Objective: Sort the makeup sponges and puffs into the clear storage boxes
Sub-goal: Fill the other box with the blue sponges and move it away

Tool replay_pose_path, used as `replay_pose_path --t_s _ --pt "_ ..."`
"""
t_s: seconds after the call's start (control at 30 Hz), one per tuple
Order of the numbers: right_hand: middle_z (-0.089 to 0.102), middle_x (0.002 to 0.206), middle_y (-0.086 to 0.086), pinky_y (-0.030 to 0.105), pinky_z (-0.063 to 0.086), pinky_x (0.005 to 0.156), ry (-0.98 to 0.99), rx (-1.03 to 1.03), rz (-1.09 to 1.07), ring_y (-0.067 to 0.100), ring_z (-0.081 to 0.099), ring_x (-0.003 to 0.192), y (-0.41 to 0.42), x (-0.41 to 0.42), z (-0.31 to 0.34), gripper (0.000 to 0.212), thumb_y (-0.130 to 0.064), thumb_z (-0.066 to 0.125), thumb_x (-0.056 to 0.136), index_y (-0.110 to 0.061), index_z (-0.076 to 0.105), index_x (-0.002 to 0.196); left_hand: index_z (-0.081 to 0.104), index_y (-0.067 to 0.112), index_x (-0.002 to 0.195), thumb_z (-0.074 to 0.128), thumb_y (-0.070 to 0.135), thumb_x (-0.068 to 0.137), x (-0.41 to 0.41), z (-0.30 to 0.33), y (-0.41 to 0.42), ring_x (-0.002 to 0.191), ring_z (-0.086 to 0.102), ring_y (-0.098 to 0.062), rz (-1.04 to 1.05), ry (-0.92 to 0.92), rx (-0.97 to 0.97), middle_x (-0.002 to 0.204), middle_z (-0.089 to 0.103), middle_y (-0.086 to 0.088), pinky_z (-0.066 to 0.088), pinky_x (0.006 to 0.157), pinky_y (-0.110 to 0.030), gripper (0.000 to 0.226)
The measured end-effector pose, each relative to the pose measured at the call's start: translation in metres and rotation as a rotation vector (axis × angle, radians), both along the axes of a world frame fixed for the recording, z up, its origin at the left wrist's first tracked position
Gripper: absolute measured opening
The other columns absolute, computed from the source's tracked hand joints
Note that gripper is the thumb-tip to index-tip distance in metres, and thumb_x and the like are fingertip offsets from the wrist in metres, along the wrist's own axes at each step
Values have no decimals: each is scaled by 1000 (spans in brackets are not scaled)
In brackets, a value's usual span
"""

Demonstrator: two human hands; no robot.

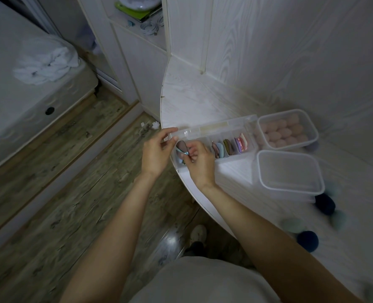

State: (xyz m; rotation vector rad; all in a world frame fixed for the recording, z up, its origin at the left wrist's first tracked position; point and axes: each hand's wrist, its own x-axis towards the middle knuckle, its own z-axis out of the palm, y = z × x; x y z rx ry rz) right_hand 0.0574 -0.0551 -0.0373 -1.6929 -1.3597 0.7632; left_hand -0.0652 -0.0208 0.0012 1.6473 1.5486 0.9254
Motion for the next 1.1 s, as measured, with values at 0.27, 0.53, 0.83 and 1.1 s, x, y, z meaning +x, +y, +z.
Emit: replay_pose_path --t_s 0.27,0.53,0.83,1.1 --pt "65 89 11 37 53 67 -456 -67 187 26 63 80 10 -7 -3 11 -17 62 88 -10 65 94 66 22 112 62 21 89 -1 1 -2 86 61 0 -18 4 19 102 66 8 42 76 0 24" --pt "69 103 5 20 52 76 -153 -86 172 14 62 93 -22 28 4 22 -15 62 89 -12 66 110 64 20 114 60 19 90 -1 0 -9 93 58 -1 -46 -18 0 111 60 14 40 77 3 24" --pt "57 122 12 27 38 95 -498 202 -18 23 47 114 -53 113 21 29 -13 52 88 -11 60 116 66 18 106 56 39 77 0 -38 -44 124 45 -26 -250 367 91 127 57 -3 29 110 -42 38" --pt "-10 157 19 37 0 120 -922 -300 345 30 -14 145 -32 122 -9 77 -13 46 90 -2 -5 147 -7 20 148 4 59 90 46 -52 -29 144 -15 -19 -494 918 32 158 -9 -1 -14 114 -39 71"
